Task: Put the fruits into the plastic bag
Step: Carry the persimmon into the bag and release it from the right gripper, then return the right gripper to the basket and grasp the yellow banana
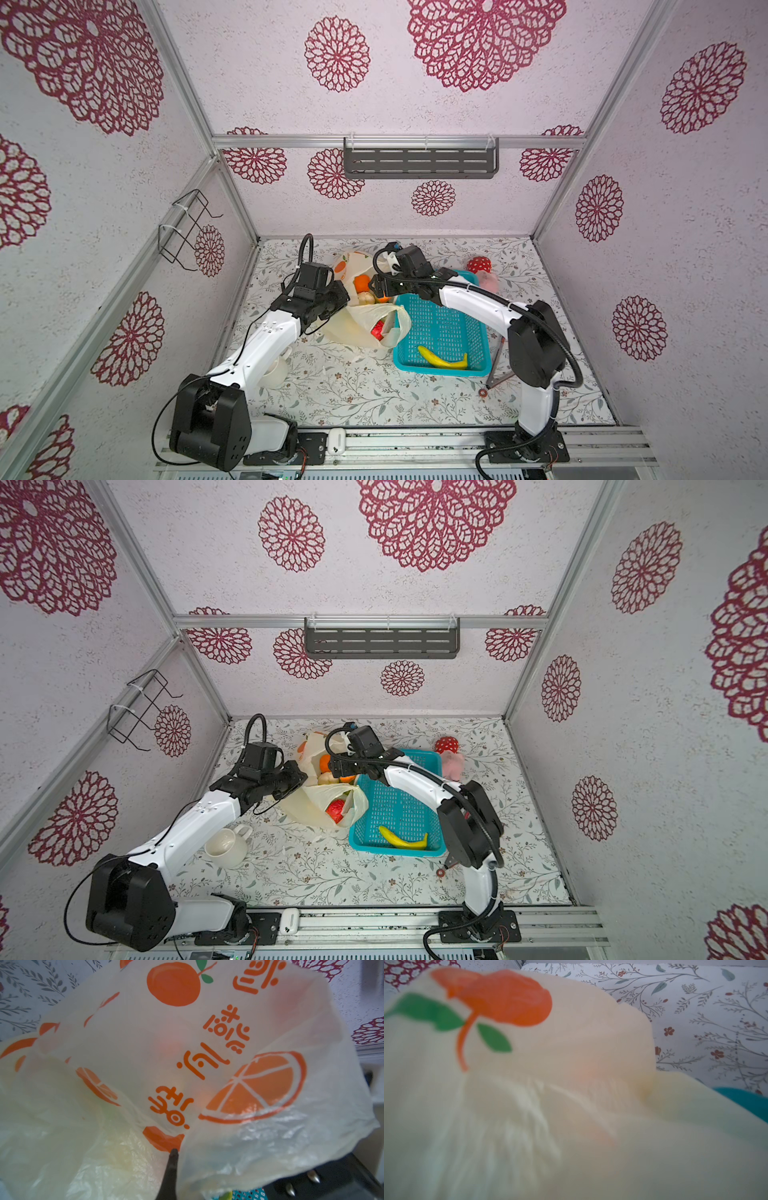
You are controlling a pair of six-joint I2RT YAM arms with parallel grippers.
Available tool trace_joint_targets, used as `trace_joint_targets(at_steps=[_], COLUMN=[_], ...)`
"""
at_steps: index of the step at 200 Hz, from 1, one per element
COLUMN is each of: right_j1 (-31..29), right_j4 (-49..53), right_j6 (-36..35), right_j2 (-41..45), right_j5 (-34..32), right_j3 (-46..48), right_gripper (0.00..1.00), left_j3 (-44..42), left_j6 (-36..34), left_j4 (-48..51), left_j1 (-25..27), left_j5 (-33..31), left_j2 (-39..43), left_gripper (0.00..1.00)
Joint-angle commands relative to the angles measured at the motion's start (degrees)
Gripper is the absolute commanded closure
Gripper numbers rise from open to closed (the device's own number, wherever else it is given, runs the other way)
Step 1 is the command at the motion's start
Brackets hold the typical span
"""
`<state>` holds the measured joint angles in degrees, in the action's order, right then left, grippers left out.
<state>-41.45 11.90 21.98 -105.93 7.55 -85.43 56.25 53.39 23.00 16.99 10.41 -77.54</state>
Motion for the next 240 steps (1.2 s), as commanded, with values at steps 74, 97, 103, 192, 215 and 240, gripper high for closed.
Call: trace_joint_targets(at_steps=[74,97,103,192,215,240], right_j1=[2.0,2.0,1.9,1.3,0.8,0.8], right_j4=[12.1,14.5,14.8,20.0,19.8,18.9], right_j6=[-4.2,-3.2,-2.9,-2.1,-1.7,-1.6], right_j2=[39.6,39.1,38.5,20.1,17.5,15.6], right_j5=[-7.0,-4.8,-3.9,2.4,1.9,0.5], right_j3=[28.4,31.9,32.6,32.5,32.4,32.6], right_gripper=[0.13,0.13,0.14,0.22,0.25,0.39], left_j3=[2.0,2.9,3.0,1.9,2.0,2.0], left_j6=[-0.8,-0.8,-0.8,-1.0,-1.1,-0.9], left_j4=[-2.1,-2.0,-2.0,-0.7,-0.9,-0.9], left_j1=[0.4,0.4,0.4,0.4,0.4,0.3], left_j5=[1.1,1.6,1.8,0.7,0.8,0.9], left_j2=[-2.9,-3.8,-3.9,-1.6,-1.9,-1.9], left_gripper=[1.00,1.00,1.00,1.00,1.00,1.00])
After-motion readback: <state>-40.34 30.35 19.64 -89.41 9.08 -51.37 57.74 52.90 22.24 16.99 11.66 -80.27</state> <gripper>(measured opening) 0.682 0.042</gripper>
